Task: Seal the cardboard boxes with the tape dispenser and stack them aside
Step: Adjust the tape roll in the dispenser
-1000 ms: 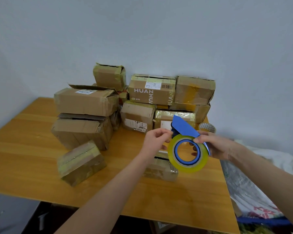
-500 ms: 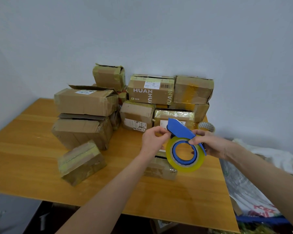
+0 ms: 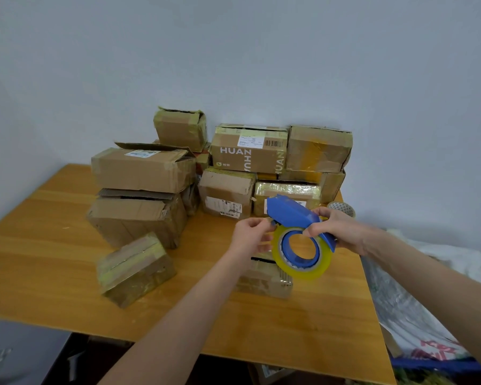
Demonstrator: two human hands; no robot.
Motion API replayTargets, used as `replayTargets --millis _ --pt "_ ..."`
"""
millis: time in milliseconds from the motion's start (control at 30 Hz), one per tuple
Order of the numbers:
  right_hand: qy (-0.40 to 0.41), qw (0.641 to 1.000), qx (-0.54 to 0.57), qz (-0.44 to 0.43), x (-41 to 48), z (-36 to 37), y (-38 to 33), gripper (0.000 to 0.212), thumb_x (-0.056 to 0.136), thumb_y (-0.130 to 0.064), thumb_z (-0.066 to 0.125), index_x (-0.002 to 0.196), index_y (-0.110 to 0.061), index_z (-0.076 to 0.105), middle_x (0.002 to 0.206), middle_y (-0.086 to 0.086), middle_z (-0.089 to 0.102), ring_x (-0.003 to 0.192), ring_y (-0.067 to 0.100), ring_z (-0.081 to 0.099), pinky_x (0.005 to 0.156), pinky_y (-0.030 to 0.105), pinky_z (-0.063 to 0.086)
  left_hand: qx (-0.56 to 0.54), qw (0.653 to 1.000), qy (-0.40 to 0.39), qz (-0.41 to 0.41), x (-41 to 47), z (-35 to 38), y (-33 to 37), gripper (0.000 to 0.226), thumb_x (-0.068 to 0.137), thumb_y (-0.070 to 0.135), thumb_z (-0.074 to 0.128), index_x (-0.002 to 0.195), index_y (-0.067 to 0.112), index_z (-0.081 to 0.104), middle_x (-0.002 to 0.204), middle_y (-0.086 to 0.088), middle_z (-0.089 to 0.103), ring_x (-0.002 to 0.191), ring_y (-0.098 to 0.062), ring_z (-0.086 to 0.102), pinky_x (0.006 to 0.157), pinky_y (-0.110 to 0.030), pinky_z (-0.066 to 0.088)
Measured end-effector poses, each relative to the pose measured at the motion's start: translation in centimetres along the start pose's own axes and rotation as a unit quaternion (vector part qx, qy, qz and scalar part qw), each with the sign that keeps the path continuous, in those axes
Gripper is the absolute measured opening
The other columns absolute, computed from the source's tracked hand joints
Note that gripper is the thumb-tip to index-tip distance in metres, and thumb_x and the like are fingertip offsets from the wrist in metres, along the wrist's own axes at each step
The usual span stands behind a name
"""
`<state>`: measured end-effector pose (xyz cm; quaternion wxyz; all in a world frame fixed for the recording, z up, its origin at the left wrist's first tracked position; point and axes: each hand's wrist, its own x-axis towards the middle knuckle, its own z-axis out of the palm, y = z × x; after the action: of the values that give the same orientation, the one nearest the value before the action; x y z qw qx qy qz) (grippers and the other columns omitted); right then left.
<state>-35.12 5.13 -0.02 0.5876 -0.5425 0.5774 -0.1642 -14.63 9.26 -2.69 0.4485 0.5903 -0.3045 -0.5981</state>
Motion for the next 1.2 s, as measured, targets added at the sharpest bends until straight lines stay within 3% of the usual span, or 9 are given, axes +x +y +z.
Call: replayTargets --millis 133,333,467,567,800,900,1000,1100,1200 --pt "0.004 1.000 -0.020 -0.007 0.2 0.5 -0.6 0.051 0.067 -0.021 0.084 0.110 -0.025 0.055 0.094 0.003 0.070 0.080 0.018 0.068 0.061 0.027 0.052 0.129 0.985 0.050 0.103 0.1 0.4 -0.2 0.023 0.082 0.026 0.074 0.092 0.025 0.053 0.091 0.004 0.062 0.062 -0.007 0.061 0.049 -0.019 0.052" --pt "0.002 0.999 -0.034 -0.030 0.1 0.2 -1.1 0.052 0.065 -0.020 0.084 0.108 -0.024 0.056 0.092 0.002 0.069 0.075 0.015 0.069 0.060 0.025 0.052 0.056 0.989 0.076 0.115 0.4 -0.4 0.3 0.037 0.078 0.021 0.078 0.106 0.022 0.054 0.094 0.002 0.068 0.062 -0.008 0.065 0.050 -0.017 0.050" --pt "-0.002 0.997 -0.064 -0.037 -0.2 0.3 -1.4 0.061 0.056 -0.027 0.085 0.110 -0.024 0.057 0.092 0.000 0.070 0.075 0.014 0.070 0.064 0.025 0.052 0.149 0.974 0.051 0.161 0.9 -1.4 0.8 0.017 0.081 0.017 0.075 0.097 0.018 0.068 0.083 0.005 0.070 0.060 -0.005 0.063 0.051 -0.015 0.049" --pt "-0.007 0.995 -0.093 -0.043 -0.3 0.7 -1.5 0.068 0.048 -0.035 0.081 0.110 -0.023 0.056 0.096 0.002 0.071 0.082 0.017 0.070 0.070 0.027 0.054 0.133 0.981 0.063 0.122 1.1 -1.6 0.4 0.005 0.084 0.015 0.072 0.087 0.017 0.068 0.076 0.003 0.068 0.051 0.000 0.060 0.050 -0.014 0.048" --pt "-0.028 0.992 -0.117 -0.040 -0.3 1.3 -1.5 0.067 0.051 -0.032 0.079 0.112 -0.025 0.052 0.102 0.002 0.068 0.084 0.016 0.068 0.066 0.022 0.053 0.007 0.996 0.083 -0.009 1.2 -1.7 -0.6 0.005 0.090 0.018 0.065 0.090 0.013 0.067 0.068 0.004 0.068 0.048 -0.003 0.056 0.044 -0.016 0.043" --pt "-0.039 0.991 -0.120 -0.046 -0.1 1.7 -1.4 0.062 0.058 -0.023 0.083 0.111 -0.026 0.051 0.103 0.002 0.067 0.085 0.015 0.067 0.066 0.021 0.053 -0.081 0.988 0.103 -0.080 1.1 -1.6 -0.6 0.015 0.091 0.021 0.063 0.086 0.007 0.065 0.055 0.003 0.060 0.043 -0.005 0.047 0.042 -0.015 0.037" --pt "-0.046 0.990 -0.124 -0.055 0.1 2.1 -1.5 0.057 0.066 -0.013 0.082 0.110 -0.027 0.050 0.103 0.001 0.065 0.085 0.015 0.067 0.062 0.018 0.052 -0.183 0.968 0.106 -0.134 0.8 -1.6 -0.6 0.015 0.091 0.018 0.062 0.082 0.006 0.062 0.054 0.000 0.057 0.044 -0.005 0.045 0.039 -0.013 0.036" --pt "-0.050 0.989 -0.128 -0.062 0.0 2.1 -1.6 0.064 0.053 -0.022 0.080 0.109 -0.028 0.050 0.102 0.000 0.065 0.083 0.012 0.067 0.061 0.016 0.051 -0.223 0.961 0.079 -0.143 0.5 -1.8 -0.9 0.013 0.093 0.015 0.057 0.082 0.007 0.058 0.049 0.002 0.053 0.040 -0.004 0.042 0.036 -0.014 0.036" --pt "-0.050 0.989 -0.123 -0.065 -0.1 1.6 -1.6 0.066 0.050 -0.024 0.078 0.111 -0.027 0.051 0.105 0.003 0.065 0.088 0.016 0.067 0.068 0.022 0.054 -0.173 0.980 0.027 -0.097 0.3 -2.4 -1.0 0.012 0.095 0.014 0.051 0.091 0.006 0.058 0.057 0.001 0.053 0.046 -0.007 0.043 0.043 -0.016 0.041"
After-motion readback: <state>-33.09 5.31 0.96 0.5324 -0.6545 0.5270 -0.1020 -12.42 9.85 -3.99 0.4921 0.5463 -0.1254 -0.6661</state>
